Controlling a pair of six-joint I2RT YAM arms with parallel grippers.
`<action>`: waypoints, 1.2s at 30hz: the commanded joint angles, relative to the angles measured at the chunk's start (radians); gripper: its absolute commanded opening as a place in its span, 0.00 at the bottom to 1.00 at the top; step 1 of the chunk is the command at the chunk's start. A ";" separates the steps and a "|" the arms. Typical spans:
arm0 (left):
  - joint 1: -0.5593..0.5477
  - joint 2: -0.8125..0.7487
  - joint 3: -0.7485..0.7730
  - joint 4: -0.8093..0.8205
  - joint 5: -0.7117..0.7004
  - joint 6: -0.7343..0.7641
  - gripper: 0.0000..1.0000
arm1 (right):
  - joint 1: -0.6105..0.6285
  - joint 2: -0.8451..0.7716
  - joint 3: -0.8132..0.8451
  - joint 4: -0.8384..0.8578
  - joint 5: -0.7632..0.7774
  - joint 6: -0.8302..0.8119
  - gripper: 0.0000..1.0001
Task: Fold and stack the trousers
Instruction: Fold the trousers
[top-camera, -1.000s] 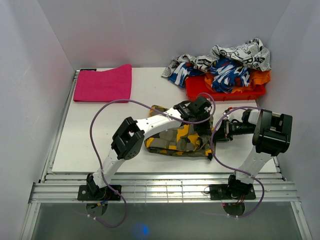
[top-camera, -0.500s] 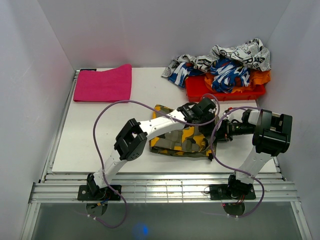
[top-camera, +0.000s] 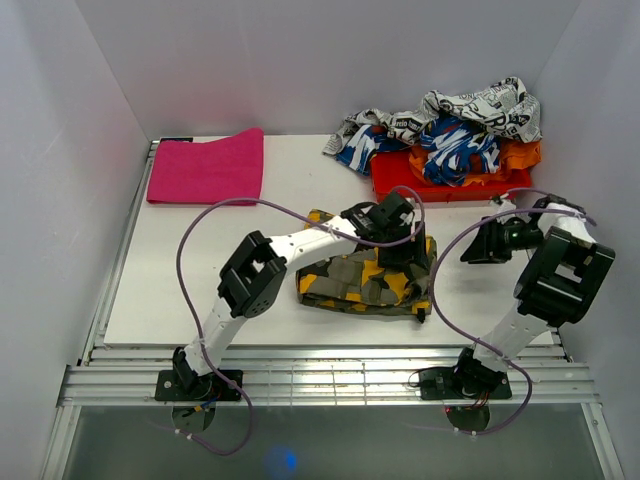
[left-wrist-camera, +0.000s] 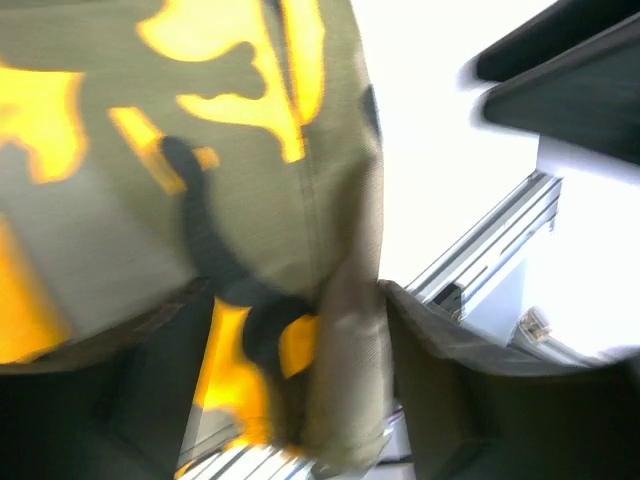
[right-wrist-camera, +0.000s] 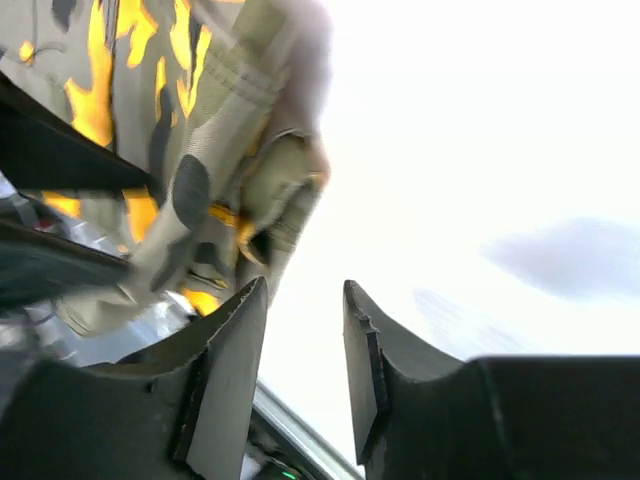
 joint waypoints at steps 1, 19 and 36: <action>0.052 -0.202 -0.052 0.044 0.031 0.102 0.83 | -0.035 -0.046 0.136 -0.178 0.054 -0.156 0.43; 0.584 -0.628 -0.595 0.050 0.899 0.488 0.62 | 0.407 -0.031 0.081 -0.319 -0.407 -0.198 0.60; 0.742 -0.299 -0.963 0.073 0.617 0.498 0.37 | 0.429 0.345 0.040 -0.020 0.097 0.061 0.52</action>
